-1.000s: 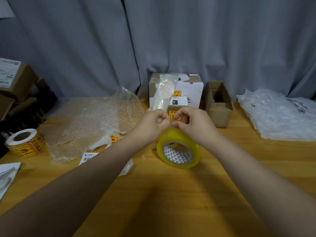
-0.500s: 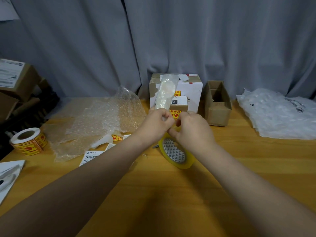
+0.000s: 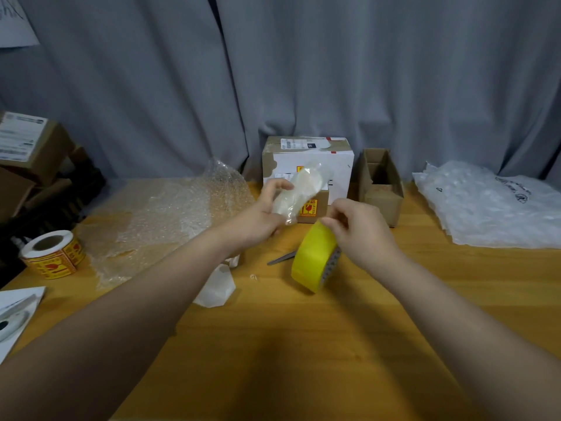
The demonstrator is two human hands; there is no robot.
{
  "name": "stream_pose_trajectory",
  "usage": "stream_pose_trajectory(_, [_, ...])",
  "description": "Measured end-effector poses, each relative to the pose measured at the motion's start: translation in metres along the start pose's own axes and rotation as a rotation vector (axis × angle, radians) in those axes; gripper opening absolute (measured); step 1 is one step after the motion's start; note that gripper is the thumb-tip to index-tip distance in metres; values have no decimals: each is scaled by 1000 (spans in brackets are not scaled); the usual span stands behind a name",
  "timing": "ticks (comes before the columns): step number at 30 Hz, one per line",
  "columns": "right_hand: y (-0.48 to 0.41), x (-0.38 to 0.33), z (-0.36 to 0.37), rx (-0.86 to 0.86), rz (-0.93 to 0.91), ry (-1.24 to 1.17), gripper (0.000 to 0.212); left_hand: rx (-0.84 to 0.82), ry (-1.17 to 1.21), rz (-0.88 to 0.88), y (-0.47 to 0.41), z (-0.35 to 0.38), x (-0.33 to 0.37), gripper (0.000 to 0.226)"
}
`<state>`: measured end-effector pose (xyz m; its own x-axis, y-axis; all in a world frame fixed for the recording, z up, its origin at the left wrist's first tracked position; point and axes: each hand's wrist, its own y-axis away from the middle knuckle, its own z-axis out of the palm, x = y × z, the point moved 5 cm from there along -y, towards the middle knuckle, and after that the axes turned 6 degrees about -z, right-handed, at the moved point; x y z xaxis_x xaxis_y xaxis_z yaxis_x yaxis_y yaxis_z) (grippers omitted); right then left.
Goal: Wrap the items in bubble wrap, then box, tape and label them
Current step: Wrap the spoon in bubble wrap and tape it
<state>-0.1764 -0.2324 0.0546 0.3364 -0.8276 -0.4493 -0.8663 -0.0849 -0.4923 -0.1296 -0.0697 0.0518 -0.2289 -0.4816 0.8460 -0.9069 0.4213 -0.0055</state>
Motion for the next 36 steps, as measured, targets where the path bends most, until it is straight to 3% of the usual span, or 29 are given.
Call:
stream_pose_trajectory(2, [1, 0, -5, -23, -100, -91, 15, 13, -7, -26, -1, -7, -7, 66])
stream_pose_trajectory(3, [0, -3, -6, -44, -160, -118, 12, 25, -20, -34, -1, -9, -10, 65])
stream_pose_trajectory(6, [-3, -13, -5, -70, -302, -136, 6, 55, -162, 44, -2, -10, -6, 37])
stream_pose_trajectory(8, [-6, -18, -2, -58, -343, -170, 7, 104, -330, 161, 0, -9, 2, 32])
stream_pose_trajectory(13, [-9, -16, 9, -35, -237, -367, 11, 161, -693, 412, 5, 4, 16, 38])
stream_pose_trajectory(17, [-10, -11, 17, -38, -144, -450, 14, 118, -724, 463, 8, 7, 18, 40])
stream_pose_trajectory(21, [-8, -10, 17, 27, -79, -476, 27, -11, -567, 363, 13, 14, 13, 41])
stream_pose_trajectory(25, [-5, -6, 20, 38, -44, -366, 14, -1, -363, 315, 11, 14, 9, 28])
stream_pose_trajectory(29, [-2, -8, 25, 110, -54, -239, 9, 81, -405, 310, 6, 14, 9, 26])
stream_pose_trajectory(30, [-2, -9, 24, 133, -55, -180, 12, 81, -383, 302, 5, 14, 8, 25])
stream_pose_trajectory(33, [-7, -8, 15, 116, 18, 40, 61, 41, -246, 239, 3, 13, 0, 26])
stream_pose_trajectory(34, [-10, -9, 10, 94, -7, 216, 64, 35, -215, 223, 3, 13, -3, 28])
stream_pose_trajectory(36, [-17, -15, 11, -31, -180, 447, 49, 34, -183, 223, 4, 12, -2, 29])
